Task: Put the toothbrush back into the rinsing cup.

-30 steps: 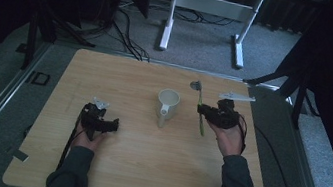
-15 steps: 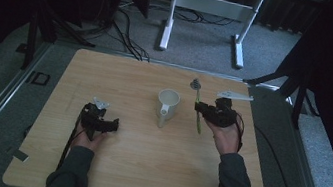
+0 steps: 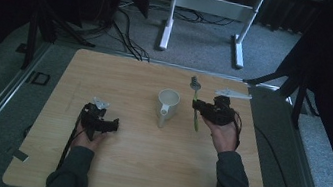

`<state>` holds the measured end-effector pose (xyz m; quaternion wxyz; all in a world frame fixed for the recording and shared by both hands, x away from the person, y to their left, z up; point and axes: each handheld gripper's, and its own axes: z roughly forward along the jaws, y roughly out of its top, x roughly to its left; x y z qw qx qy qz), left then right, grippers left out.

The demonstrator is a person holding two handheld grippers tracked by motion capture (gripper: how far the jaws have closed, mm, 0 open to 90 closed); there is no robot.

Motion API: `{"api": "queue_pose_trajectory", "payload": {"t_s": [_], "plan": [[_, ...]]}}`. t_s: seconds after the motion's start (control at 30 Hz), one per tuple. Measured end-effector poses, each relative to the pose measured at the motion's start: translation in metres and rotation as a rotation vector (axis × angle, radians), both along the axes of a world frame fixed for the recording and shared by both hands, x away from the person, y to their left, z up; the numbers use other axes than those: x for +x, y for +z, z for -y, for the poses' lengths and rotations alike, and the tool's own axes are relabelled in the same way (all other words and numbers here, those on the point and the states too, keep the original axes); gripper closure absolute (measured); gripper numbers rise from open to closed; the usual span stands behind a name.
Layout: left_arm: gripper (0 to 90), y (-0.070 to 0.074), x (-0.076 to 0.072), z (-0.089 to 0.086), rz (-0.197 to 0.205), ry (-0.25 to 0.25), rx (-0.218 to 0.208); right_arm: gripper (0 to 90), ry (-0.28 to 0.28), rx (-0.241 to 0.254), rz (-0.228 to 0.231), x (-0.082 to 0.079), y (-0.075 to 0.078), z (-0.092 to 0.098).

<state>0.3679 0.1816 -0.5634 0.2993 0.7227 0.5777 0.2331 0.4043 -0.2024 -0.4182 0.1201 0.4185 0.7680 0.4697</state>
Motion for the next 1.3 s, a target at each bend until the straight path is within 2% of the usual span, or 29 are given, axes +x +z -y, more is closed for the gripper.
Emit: {"api": "queue_pose_trajectory", "payload": {"t_s": [1.3], "plan": [[10.9, 0.000, 0.000, 0.000, 0.000, -0.001, 0.000, 81.6, 0.018, 0.025, 0.035, 0.008, 0.007, -0.017]]}}
